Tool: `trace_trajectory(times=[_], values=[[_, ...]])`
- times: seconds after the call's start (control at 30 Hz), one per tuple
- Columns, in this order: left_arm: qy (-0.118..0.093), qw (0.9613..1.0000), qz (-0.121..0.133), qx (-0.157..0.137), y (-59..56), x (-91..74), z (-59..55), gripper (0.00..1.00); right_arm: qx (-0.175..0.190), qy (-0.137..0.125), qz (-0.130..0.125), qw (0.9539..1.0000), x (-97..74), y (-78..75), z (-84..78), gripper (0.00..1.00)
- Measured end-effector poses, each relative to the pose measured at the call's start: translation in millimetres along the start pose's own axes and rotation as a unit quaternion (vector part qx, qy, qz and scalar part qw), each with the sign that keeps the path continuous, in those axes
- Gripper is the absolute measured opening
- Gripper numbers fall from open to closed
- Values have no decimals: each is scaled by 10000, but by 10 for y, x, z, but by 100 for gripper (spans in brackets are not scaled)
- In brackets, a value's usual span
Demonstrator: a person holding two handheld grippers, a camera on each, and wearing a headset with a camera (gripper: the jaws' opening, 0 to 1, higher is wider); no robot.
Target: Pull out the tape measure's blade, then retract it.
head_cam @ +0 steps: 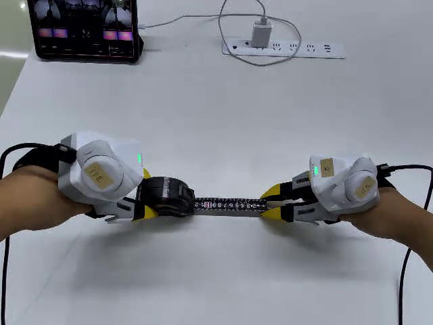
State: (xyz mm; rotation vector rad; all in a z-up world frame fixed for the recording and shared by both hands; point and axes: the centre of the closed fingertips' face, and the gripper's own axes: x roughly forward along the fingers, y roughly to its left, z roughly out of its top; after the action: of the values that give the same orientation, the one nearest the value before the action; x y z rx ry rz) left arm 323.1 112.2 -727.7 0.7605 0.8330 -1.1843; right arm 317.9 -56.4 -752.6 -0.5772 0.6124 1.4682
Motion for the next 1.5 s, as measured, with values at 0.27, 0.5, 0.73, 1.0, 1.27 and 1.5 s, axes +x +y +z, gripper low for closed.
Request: trace_trajectory(times=[0.27,0.5,0.73,1.0,1.27,1.5], values=[[19,10000,-7,-4,1,3,-6,26,-35,24,9,10000,-79,3,-42,9],[22,10000,18,-2,1,10,-9,26,-77,128,6,9999,-156,2,-123,9],[44,10000,3,12,-1,9,-7,26,-96,206,2,9997,-230,-11,-177,9],[51,10000,6,24,-5,1,0,26,-123,319,13,9994,-284,-21,-244,9],[52,10000,11,17,-9,-4,6,26,-164,492,35,9986,-371,-28,-337,9],[58,10000,6,20,-12,-8,9,26,-169,576,28,9982,-424,-24,-373,9]])
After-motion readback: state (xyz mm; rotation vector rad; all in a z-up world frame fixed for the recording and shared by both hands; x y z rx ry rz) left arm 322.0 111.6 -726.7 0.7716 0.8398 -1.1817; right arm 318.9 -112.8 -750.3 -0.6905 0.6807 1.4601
